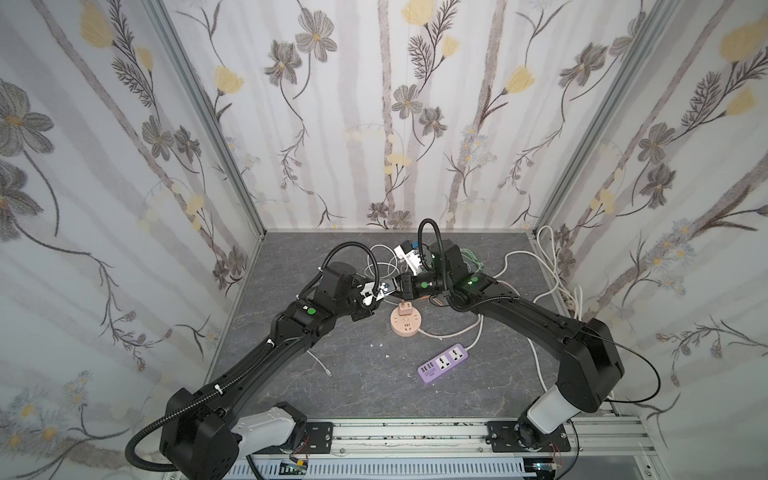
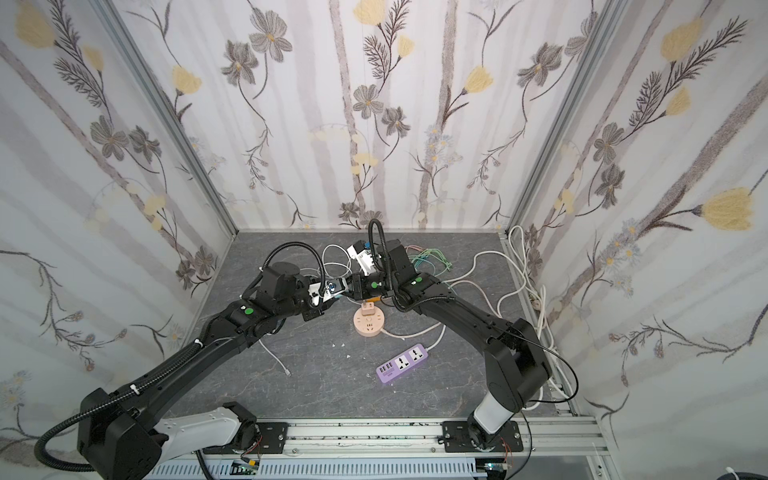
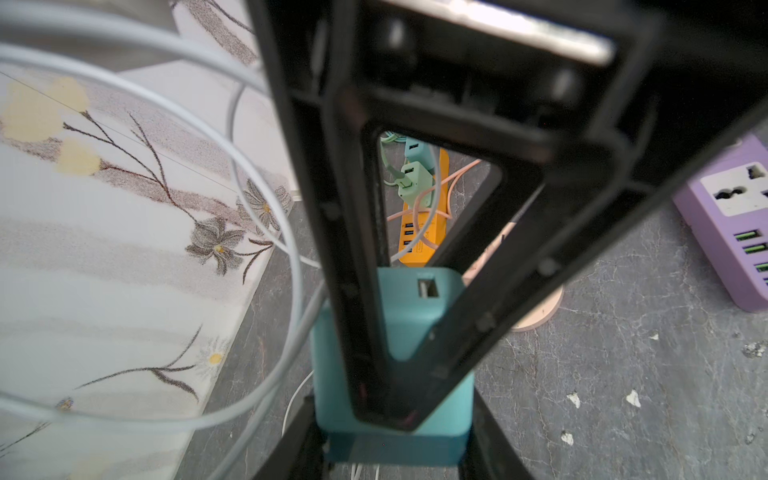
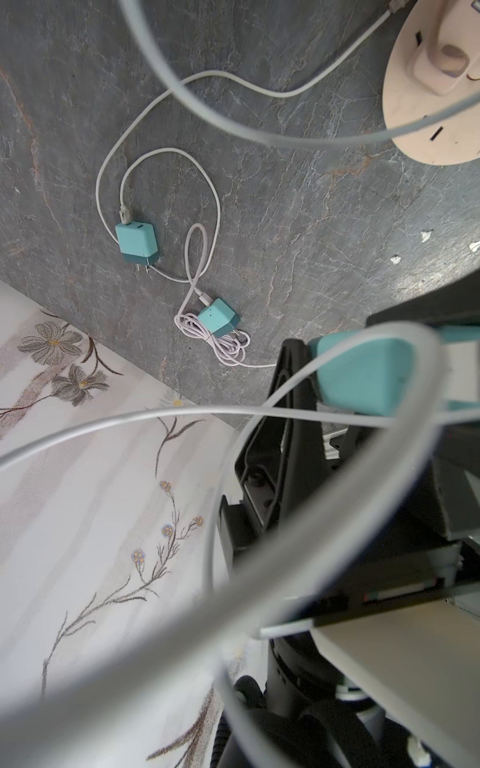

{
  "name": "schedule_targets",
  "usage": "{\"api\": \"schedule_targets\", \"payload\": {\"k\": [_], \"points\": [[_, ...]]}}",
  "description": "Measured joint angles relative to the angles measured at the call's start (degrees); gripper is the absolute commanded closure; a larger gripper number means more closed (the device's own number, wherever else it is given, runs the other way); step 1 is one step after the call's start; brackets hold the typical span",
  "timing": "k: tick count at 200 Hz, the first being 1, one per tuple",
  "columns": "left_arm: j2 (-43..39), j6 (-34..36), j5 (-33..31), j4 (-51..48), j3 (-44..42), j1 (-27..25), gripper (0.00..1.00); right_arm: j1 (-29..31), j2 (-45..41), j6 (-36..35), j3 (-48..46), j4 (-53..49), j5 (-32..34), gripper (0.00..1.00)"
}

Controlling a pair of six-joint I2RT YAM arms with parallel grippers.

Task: Insert the plug
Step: 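Close the right gripper on the teal charger held by the left gripper, then open the left gripper and withdraw it while the right gripper holds the charger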

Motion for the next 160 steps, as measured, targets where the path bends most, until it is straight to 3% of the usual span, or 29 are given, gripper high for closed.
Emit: {"api": "schedule_targets", "payload": {"k": [17,49,113,160], "points": [[-0.7,-0.6,0.5,1.9,-1.4,0.0,0.25,-0.1,-1.2,-1.1,-0.5,-1.0,0.2,1.00],[-3.5,-8.0,0.5,7.1,-6.2,1.5,0.01,-1.0,-4.6,-7.4,-1.3,-5.3,0.4,1.00],[-6.0,-34.9,0.8,12.7,-8.4,6.4,0.00,-2.6,-9.2,-22.7,-2.6,-12.0,-0.2,1.00],[-6.3,-46.6,10.1,14.3,-9.9,8.0,0.03,-2.6,-12.8,-30.3,-4.9,-13.0,-3.6,1.00]]}}
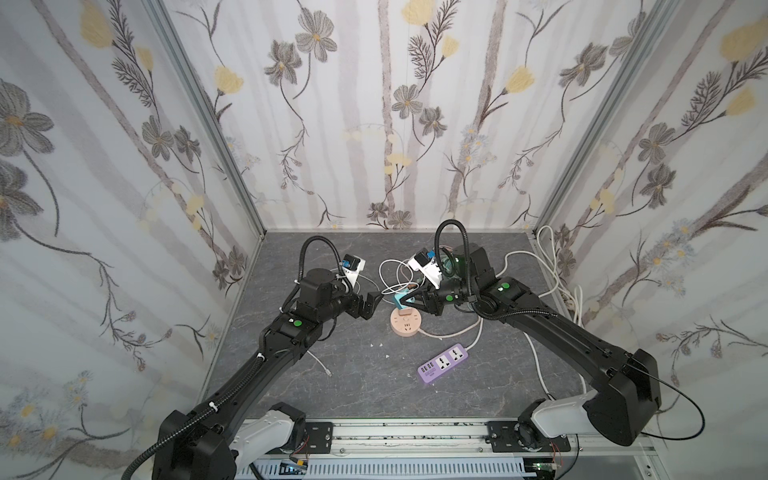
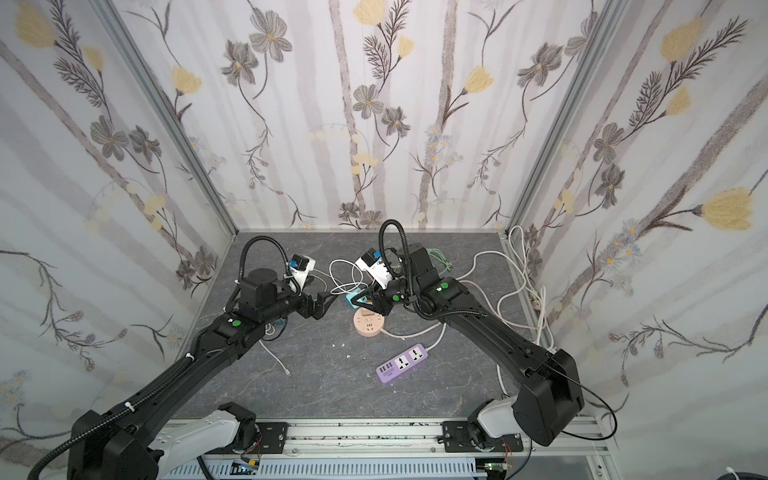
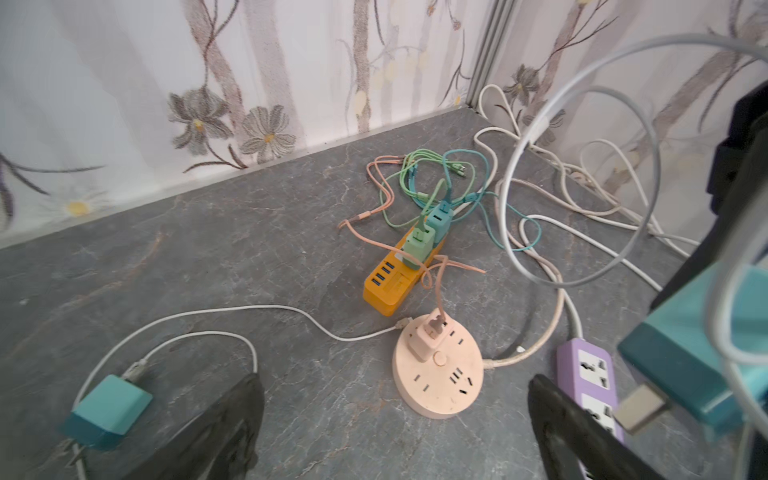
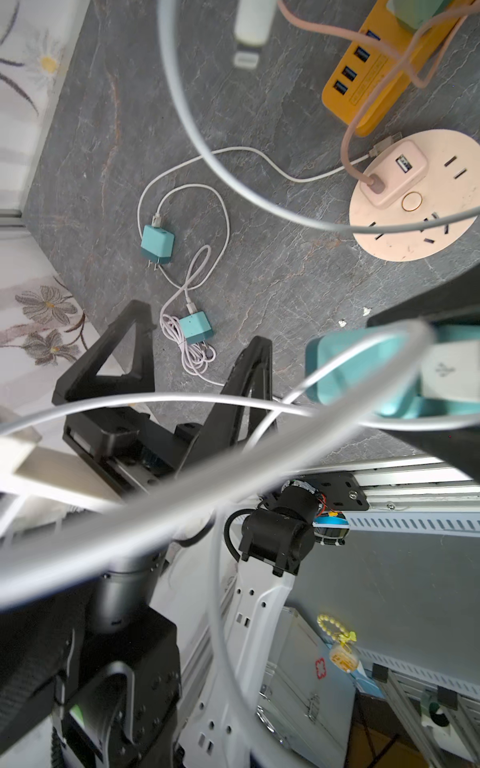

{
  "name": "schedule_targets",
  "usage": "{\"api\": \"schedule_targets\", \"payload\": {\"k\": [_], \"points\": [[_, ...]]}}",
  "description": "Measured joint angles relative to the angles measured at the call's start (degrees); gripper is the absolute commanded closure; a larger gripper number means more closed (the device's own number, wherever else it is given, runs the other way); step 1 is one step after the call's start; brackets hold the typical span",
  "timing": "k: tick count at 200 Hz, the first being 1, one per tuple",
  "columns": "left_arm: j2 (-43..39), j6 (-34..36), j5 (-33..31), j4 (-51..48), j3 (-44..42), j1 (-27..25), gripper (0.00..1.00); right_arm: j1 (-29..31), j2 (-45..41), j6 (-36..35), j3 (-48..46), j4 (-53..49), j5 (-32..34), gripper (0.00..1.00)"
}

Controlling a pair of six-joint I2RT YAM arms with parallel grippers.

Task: Insert the plug
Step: 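Open the left gripper and withdraw it while the right gripper holds the charger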

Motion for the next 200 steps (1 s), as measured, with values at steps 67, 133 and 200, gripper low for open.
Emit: {"api": "schedule_targets", "payload": {"k": [67,133,200], "points": [[-0.3,-6.0,13.5,4.8,-0.2,1.1,0.06,0.9,-2.7,-11.0,-3.8,0.3,-4.3,1.00],[8.9,-13.1,24.9,13.6,3.0,1.1,0.69,3.0,-1.1,-13.8,-3.2,2.0,-5.8,1.00],[1.5,-11.5,8.1,10.4,6.0,1.2,1.00,2.2,-1.5,-17.8,-3.1,-1.5,-3.3,1.00]]}}
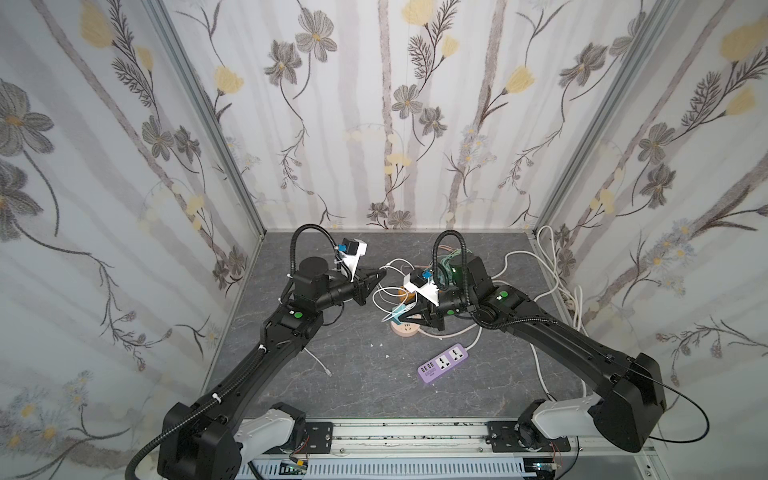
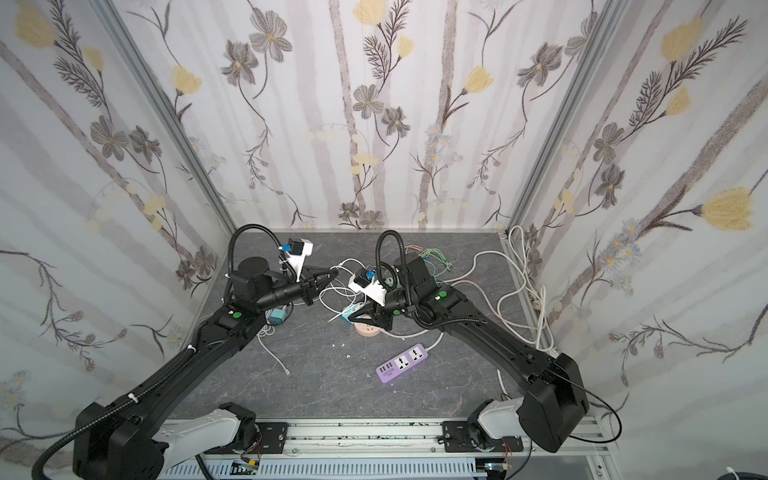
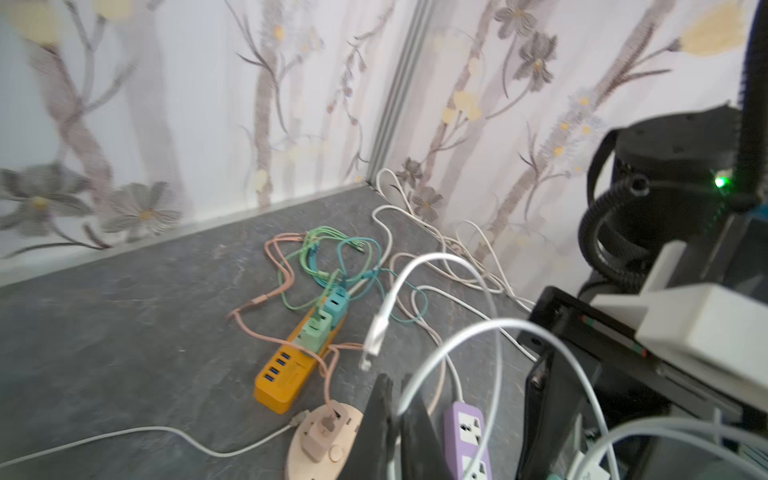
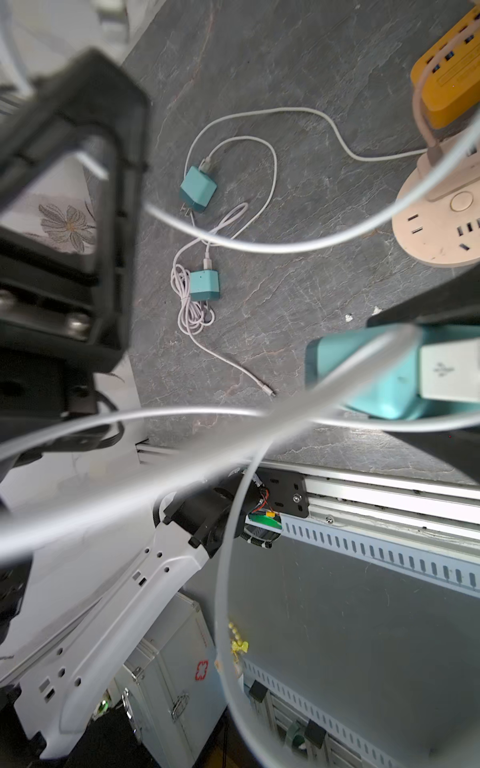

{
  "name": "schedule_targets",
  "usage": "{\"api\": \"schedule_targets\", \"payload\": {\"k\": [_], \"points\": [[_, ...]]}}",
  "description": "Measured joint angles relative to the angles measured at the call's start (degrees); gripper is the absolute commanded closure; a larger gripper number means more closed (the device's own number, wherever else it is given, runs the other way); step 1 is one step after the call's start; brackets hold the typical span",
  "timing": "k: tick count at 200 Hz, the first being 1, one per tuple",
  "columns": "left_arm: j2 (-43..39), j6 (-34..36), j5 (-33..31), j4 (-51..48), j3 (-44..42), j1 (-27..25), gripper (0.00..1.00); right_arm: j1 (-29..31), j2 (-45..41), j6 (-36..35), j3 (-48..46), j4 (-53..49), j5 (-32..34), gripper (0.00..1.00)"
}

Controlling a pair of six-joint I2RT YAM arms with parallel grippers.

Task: Insert the plug
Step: 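Open the left gripper and withdraw it while the right gripper holds the charger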

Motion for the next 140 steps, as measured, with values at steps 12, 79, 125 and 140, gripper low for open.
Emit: {"api": "schedule_targets", "payload": {"k": [12,79,125,140], "points": [[-1.9,0.6,-7.2,-4.3,2.8,0.1,1.00,-0.2,0.2,-1.7,0.0,-1.6,1.4,1.00],[-8.8,3.0,-42.2,-20.7,11.4,2.3,1.00,-1.0,3.5,-9.4,2.2,-11.9,8.9,1.00],[-9.7,7.2,-57.3,-28.3,16.0,5.6,1.00,-1.7,3.7,-13.1,2.8,-16.0,15.2,1.00],[-10.7,8.7,-61.2,-30.0,16.8,7.4,1.00,-2.4,3.7,-14.1,2.8,-17.3,17.1,1.00]]}}
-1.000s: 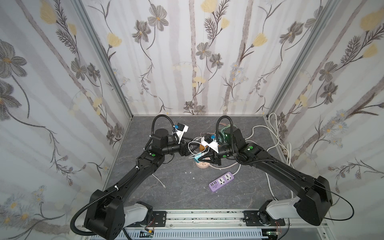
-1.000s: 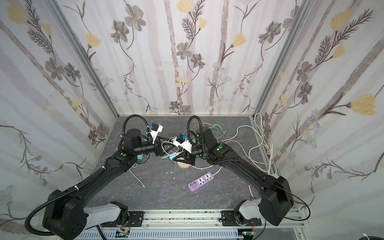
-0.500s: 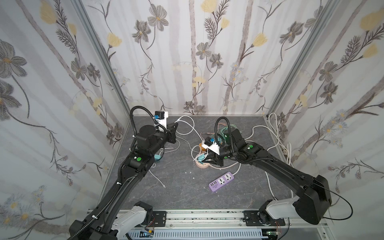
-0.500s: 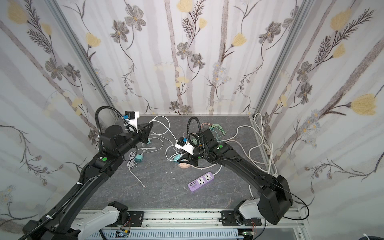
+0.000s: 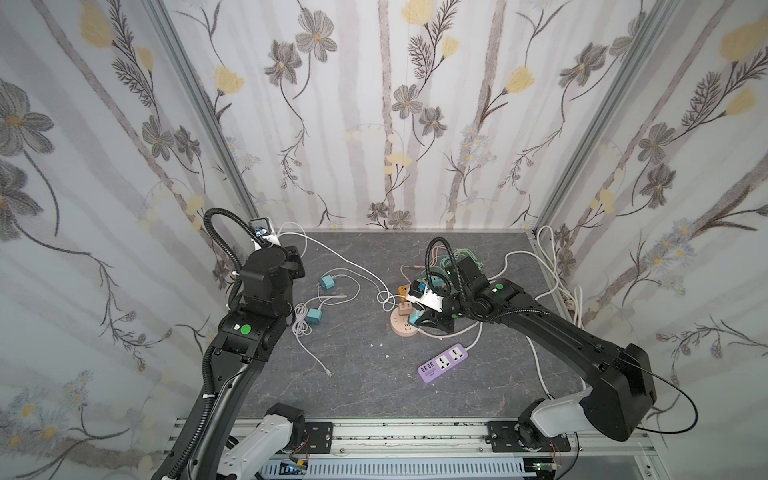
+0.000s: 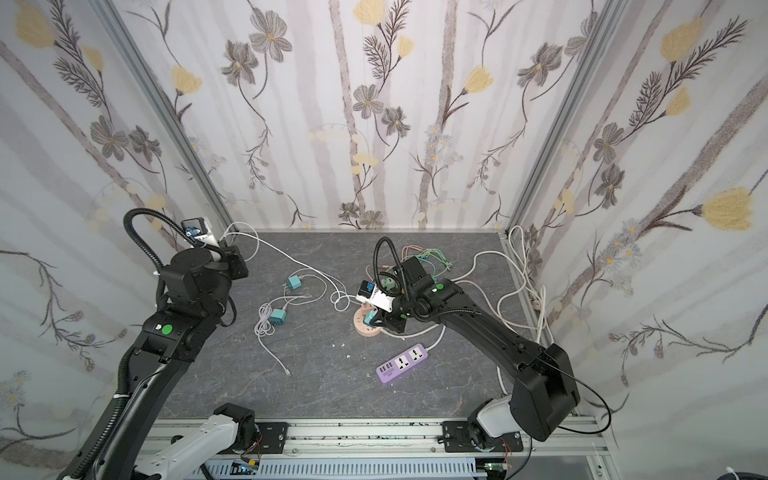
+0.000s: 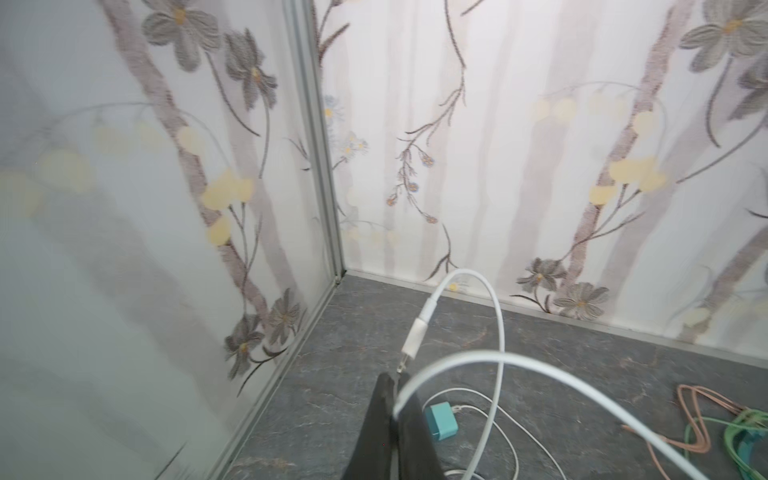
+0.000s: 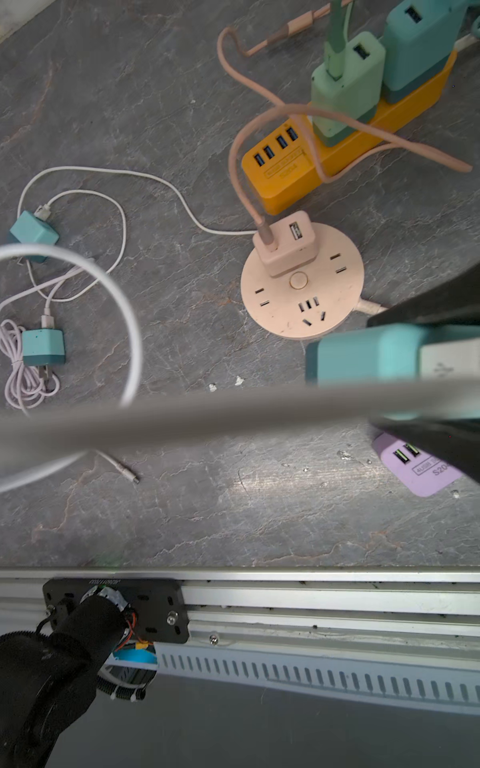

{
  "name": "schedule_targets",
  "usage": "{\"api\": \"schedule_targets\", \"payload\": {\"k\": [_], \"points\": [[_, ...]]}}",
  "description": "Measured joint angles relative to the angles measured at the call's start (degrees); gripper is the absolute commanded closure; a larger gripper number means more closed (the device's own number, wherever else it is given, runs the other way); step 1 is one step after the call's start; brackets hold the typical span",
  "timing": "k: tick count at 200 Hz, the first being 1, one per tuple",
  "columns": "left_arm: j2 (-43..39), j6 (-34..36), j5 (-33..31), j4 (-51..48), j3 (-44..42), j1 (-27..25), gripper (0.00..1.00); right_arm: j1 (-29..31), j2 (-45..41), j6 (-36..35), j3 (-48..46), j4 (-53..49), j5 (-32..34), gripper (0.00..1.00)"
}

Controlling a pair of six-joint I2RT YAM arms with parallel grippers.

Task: Insert the plug
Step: 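Open the left gripper and withdraw it while the right gripper holds the charger, then carry the teal charger over the round pink socket with the right gripper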

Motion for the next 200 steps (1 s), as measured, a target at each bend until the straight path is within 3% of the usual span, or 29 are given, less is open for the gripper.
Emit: {"api": "schedule_targets", "payload": {"k": [42,77,92,150,168,200], "points": [[-2.3,3.2,-7.6,-4.9,1.3,9.3,1.00,-3.6,0.0,-2.5,0.0,-3.2,4.7,1.00],[-5.1,3.5,-8.7,-7.6,1.0,17.2,1.00,-7.6,0.0,-4.4,-0.7,-5.5,9.2,1.00],[-5.4,3.1,-6.2,-8.5,0.5,18.2,1.00,-8.4,0.0,-4.8,-0.9,-6.5,10.4,1.00],[-1.2,-3.4,15.1,-15.0,-0.3,18.5,1.00,-4.3,1.5,-5.3,-0.6,-6.6,7.6,1.00],[-1.0,-5.1,15.8,-16.8,-1.0,18.5,1.00,-2.4,3.8,-6.9,0.0,-6.7,7.6,1.00],[-2.4,-6.4,10.9,-17.7,-0.7,19.0,1.00,-0.2,6.9,-12.1,1.0,-7.2,7.6,1.00]]}}
